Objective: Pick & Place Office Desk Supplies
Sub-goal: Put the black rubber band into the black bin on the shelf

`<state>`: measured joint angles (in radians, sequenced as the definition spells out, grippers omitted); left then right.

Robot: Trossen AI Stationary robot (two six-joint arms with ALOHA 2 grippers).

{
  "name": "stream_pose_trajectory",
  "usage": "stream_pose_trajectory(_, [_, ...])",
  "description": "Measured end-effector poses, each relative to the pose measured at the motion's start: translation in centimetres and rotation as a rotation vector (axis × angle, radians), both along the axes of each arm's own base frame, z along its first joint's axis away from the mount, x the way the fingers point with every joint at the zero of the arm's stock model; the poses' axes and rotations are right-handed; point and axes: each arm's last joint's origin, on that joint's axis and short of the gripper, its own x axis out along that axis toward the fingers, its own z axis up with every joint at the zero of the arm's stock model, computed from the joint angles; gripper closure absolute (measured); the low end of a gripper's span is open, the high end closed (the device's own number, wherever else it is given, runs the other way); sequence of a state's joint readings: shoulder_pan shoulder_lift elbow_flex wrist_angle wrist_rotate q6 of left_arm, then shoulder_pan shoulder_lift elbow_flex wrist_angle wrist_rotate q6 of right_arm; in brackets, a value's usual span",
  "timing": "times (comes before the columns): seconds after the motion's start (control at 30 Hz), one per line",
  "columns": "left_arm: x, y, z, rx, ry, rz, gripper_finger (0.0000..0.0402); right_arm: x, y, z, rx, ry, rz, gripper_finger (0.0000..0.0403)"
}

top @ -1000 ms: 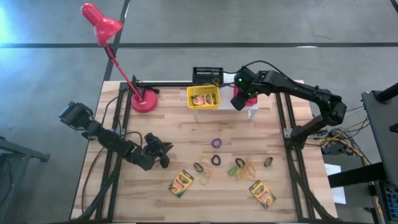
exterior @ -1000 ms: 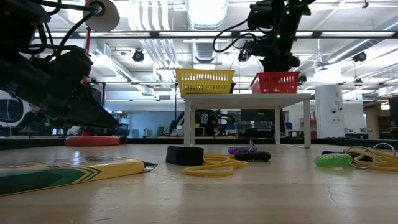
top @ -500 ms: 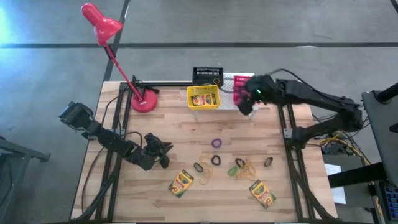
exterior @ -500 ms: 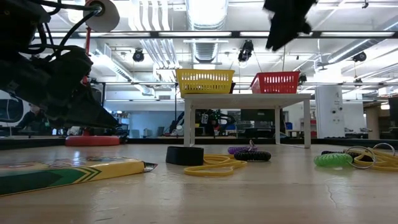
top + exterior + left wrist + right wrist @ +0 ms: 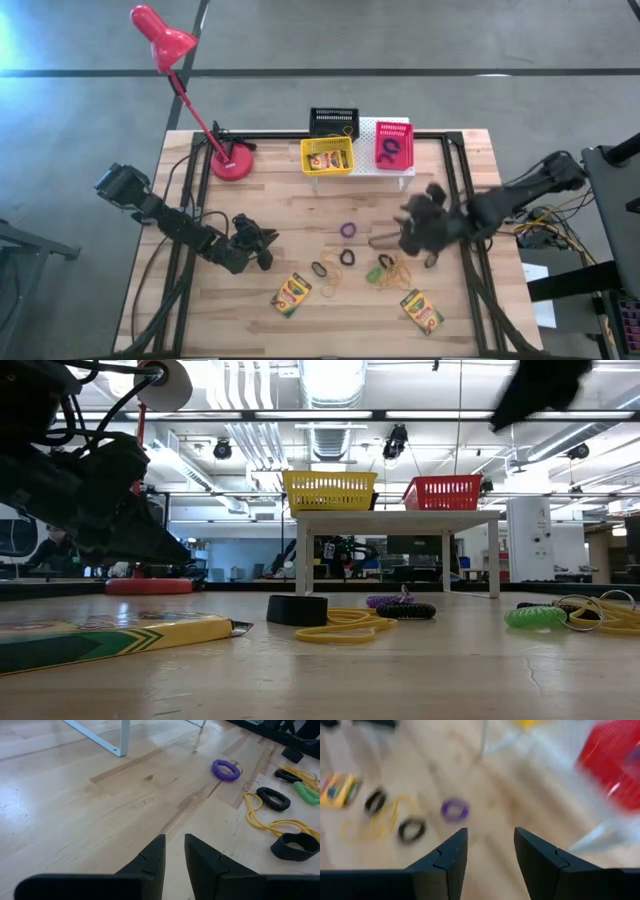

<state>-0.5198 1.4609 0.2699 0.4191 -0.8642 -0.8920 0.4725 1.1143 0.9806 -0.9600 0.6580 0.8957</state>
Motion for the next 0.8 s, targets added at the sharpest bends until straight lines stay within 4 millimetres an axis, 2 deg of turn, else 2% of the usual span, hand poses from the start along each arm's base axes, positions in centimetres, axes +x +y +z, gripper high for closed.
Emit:
stream_pose_trajectory(0.2, [0.0,0.0,0.0,0.002,0.0,0.001,0.0324,-2.0,2.4,-5.2,0.286,0.154,-0.079,0.0246])
stream_pose_trajectory(0.3, [0.1,0.1,0.0,0.001,-0.002,0.005,0.0324,-3.0,2.8,-7.4,0.409,0.255,-0.172,0.0249])
stream_pose_trajectory(0.4, [0.1,0.2,0.0,0.001,-0.001,0.009,0.0324,-3.7,2.7,-9.0,0.459,0.33,-0.24,0.0252])
stream_pose_trajectory(0.57, [0.1,0.3,0.0,0.001,-0.001,0.013,0.0324,-4.4,2.2,-10.6,0.466,0.376,-0.311,0.0257])
stream_pose_trajectory(0.8, [0.1,0.3,0.0,0.001,-0.002,0.014,0.0324,-4.2,2.8,-11.1,0.583,0.411,-0.304,0.0255])
